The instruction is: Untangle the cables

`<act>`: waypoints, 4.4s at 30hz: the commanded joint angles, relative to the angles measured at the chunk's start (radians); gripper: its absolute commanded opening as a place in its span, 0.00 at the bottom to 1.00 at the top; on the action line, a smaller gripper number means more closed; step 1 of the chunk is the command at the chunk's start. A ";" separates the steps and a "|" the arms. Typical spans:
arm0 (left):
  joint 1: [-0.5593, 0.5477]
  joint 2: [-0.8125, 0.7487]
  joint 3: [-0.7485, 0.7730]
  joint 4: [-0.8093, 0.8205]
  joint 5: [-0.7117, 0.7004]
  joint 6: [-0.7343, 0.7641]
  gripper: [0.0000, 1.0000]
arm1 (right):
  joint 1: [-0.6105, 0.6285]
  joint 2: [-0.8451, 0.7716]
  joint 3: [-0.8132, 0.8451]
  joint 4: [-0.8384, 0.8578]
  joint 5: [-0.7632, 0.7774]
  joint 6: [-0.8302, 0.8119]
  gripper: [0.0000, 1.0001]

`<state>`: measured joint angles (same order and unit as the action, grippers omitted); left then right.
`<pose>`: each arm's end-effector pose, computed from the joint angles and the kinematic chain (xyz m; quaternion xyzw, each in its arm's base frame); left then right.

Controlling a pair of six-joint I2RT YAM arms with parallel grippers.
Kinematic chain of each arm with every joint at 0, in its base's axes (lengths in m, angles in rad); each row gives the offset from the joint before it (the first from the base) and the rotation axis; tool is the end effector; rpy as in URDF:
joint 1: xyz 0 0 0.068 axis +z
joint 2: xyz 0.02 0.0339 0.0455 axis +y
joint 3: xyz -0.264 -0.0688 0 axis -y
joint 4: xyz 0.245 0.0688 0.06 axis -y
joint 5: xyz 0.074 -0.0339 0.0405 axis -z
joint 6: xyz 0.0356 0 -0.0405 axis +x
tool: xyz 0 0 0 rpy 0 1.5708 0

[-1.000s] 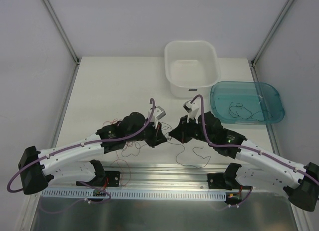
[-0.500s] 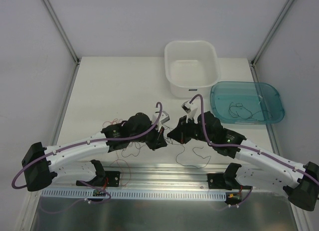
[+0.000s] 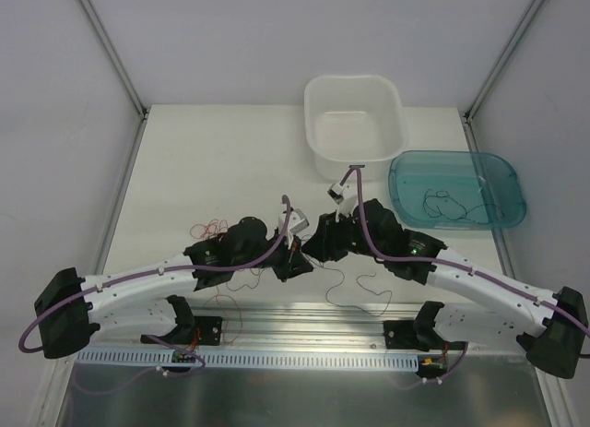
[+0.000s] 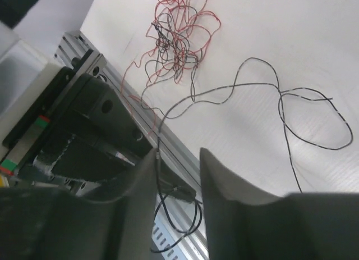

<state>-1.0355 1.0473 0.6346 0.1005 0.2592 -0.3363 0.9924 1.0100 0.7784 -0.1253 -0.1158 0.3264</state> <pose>0.1144 -0.2108 0.2655 0.3461 0.7271 -0.4505 0.3855 0.1246 0.1984 0.3010 -0.2992 0.7642 0.3864 0.4209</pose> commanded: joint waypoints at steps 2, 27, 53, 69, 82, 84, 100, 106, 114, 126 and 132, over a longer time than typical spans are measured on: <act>-0.009 -0.029 -0.068 0.232 0.000 -0.036 0.00 | 0.015 -0.037 0.103 -0.117 0.025 -0.016 0.44; -0.009 0.017 -0.098 0.326 -0.034 -0.058 0.00 | -0.035 -0.225 0.029 -0.283 0.180 0.132 0.37; -0.009 0.008 -0.081 0.301 -0.054 -0.033 0.00 | -0.047 -0.203 -0.048 -0.106 0.051 0.203 0.24; -0.009 -0.036 -0.073 0.162 -0.081 -0.010 0.21 | -0.049 -0.171 0.044 -0.261 0.108 0.065 0.01; -0.011 -0.239 0.023 -0.079 -0.109 0.198 0.83 | -0.011 0.077 0.303 -0.574 0.123 -0.148 0.01; -0.011 -0.225 0.068 -0.094 -0.103 0.226 0.83 | 0.008 0.096 0.326 -0.586 0.123 -0.156 0.01; -0.077 0.049 0.186 -0.048 -0.031 0.243 0.62 | 0.043 0.137 0.338 -0.534 0.053 -0.156 0.01; -0.097 0.057 0.128 0.010 -0.035 0.192 0.47 | 0.043 0.121 0.312 -0.473 0.009 -0.124 0.01; -0.097 0.027 0.021 0.039 -0.121 0.143 0.36 | 0.043 0.095 0.292 -0.432 0.005 -0.096 0.01; -0.097 0.025 -0.050 0.183 -0.092 0.039 0.30 | 0.032 -0.108 0.107 -0.126 0.014 -0.024 0.01; -0.098 0.042 -0.065 0.257 -0.025 -0.021 0.28 | 0.032 -0.208 -0.016 0.012 0.189 0.030 0.00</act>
<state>-1.1202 1.0824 0.5751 0.2649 0.1726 -0.3050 1.0279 0.8547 0.7948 -0.2493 -0.0502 0.3092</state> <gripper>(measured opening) 0.282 0.015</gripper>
